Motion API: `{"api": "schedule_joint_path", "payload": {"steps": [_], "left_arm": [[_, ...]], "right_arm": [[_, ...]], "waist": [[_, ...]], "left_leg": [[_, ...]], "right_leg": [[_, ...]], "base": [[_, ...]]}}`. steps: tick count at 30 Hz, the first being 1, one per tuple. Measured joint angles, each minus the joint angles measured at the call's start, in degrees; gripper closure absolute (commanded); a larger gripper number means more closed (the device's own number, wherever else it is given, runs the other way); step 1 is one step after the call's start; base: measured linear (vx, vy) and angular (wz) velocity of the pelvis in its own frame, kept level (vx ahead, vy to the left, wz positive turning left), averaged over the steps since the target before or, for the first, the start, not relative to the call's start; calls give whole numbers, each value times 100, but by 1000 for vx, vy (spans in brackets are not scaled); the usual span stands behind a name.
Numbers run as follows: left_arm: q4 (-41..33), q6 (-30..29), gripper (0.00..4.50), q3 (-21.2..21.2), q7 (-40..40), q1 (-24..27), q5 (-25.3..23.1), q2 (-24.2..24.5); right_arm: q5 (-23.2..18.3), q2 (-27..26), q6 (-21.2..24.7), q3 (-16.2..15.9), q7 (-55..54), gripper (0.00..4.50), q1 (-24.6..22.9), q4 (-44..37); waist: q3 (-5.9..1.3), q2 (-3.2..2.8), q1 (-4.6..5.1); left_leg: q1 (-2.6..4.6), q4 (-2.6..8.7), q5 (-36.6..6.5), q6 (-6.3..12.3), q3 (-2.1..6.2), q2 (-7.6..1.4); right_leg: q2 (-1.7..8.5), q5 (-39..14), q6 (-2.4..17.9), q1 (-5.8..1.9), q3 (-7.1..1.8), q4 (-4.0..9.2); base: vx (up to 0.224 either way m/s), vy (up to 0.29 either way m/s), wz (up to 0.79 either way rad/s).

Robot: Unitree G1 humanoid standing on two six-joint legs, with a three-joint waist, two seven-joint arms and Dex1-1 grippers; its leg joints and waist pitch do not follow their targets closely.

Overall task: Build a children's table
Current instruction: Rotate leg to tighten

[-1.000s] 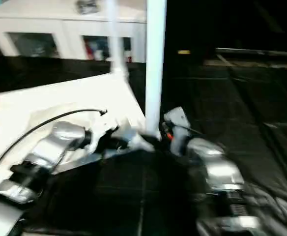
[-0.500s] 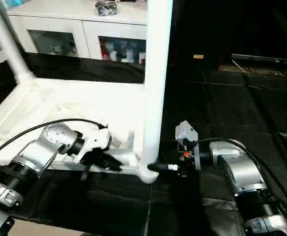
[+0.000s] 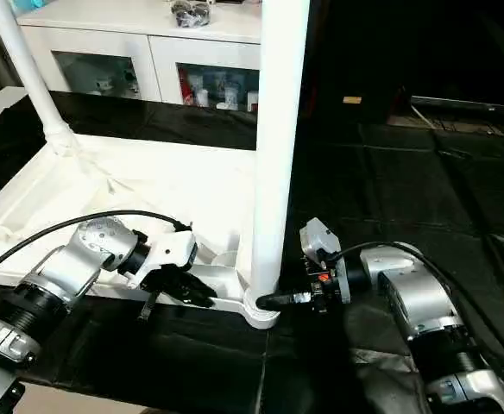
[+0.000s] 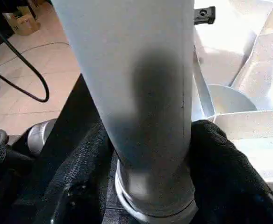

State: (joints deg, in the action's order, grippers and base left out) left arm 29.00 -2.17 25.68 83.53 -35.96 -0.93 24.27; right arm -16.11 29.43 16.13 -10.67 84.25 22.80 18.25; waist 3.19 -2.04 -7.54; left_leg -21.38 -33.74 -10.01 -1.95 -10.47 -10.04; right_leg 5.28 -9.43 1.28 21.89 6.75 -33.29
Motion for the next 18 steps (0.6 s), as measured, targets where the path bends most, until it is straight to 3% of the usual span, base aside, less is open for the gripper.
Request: {"api": "schedule_joint_path", "payload": {"steps": [10, 13, 16, 18], "left_arm": [[63, -244, 450, -55, -42, -38, 15, -114], [228, -641, 450, -218, -516, -113, -45, -294], [409, -1199, 450, -400, -1208, -256, -175, -490], [477, -1516, 450, -546, -1645, -291, -192, -685]], "right_arm": [[-53, 0, 252, 53, -88, 246, -33, -90], [-13, -265, 486, 309, -787, 246, -180, -212], [184, -768, 523, 585, -2029, 247, -200, -215], [329, -1086, 575, 758, -2777, 250, -150, -165]], "waist": [[-1, 0, -49], [-3, 0, -50], [-4, -1, 72], [-4, -1, 207]], "left_leg": [[9, -8, 0, -1, -1, -3], [25, -9, 1, -3, -2, -3], [47, -17, 3, -8, -3, 1], [49, -22, 3, -8, 1, 1]], "right_leg": [[0, -6, -9, 1, -1, -24], [0, -22, -37, -7, -5, -38], [5, -28, -47, -8, -11, -62], [7, -29, -47, -9, -3, -48]], "base": [[0, 0, 0], [0, 0, 0], [0, 0, 0], [0, 0, 0]]}}
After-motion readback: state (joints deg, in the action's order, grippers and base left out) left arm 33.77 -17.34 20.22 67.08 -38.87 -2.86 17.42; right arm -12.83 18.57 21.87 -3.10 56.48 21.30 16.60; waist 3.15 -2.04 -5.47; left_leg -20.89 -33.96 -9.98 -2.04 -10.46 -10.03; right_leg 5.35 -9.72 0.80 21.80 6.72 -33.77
